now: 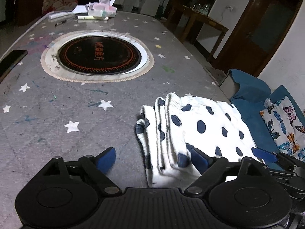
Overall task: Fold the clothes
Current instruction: 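Open the left gripper and release the folded garment on the table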
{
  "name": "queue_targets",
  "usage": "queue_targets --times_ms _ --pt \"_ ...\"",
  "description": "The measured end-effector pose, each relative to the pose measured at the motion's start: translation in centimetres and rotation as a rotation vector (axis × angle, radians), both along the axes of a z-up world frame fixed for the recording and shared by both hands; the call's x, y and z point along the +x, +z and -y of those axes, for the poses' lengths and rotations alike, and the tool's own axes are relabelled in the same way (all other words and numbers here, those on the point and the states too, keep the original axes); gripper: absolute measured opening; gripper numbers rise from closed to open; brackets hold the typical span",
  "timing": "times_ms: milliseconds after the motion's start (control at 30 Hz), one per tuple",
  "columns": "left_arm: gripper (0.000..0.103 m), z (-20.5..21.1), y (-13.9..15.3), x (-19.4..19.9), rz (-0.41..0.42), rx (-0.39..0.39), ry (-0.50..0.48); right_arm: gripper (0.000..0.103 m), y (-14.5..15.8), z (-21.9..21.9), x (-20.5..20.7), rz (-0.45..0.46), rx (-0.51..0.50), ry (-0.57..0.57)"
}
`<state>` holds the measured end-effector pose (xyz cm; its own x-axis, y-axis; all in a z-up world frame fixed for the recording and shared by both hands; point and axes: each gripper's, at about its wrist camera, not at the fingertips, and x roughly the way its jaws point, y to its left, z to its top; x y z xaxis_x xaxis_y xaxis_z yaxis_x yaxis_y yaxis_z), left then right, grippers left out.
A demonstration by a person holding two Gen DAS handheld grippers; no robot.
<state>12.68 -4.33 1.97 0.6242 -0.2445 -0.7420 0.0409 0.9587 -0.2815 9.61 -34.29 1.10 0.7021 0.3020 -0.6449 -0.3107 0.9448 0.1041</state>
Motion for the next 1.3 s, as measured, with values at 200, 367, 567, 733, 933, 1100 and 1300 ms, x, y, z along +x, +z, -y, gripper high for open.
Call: queue_targets --times_ms 200,367,567,733,933,1100,1300 --pt "0.1 0.1 0.4 -2.3 0.051 0.032 0.001 0.08 0.1 -0.3 -2.5 0.015 0.008 -0.001" --pt "0.103 0.2 0.3 -3.8 0.067 0.056 -0.007 0.084 0.3 -0.6 -4.1 0.024 0.001 -0.004" --pt "0.103 0.0 -0.2 -5.4 0.069 0.066 -0.007 0.093 0.5 -0.9 -5.9 0.03 0.005 -0.012" --pt "0.103 -0.3 -0.7 -6.5 0.071 0.082 -0.01 0.101 0.3 -1.7 -7.4 0.046 -0.032 -0.011" --pt "0.103 -0.5 -0.7 -8.0 0.105 0.058 -0.022 0.103 0.1 -2.6 -8.6 0.069 -0.045 -0.011" --pt "0.103 -0.4 -0.9 -8.6 0.099 0.044 -0.027 0.103 -0.3 -3.3 -9.1 0.074 -0.066 -0.025" --pt "0.103 -0.4 -1.1 -9.1 0.086 0.051 -0.019 0.103 -0.6 -3.3 -9.5 0.072 -0.046 -0.047"
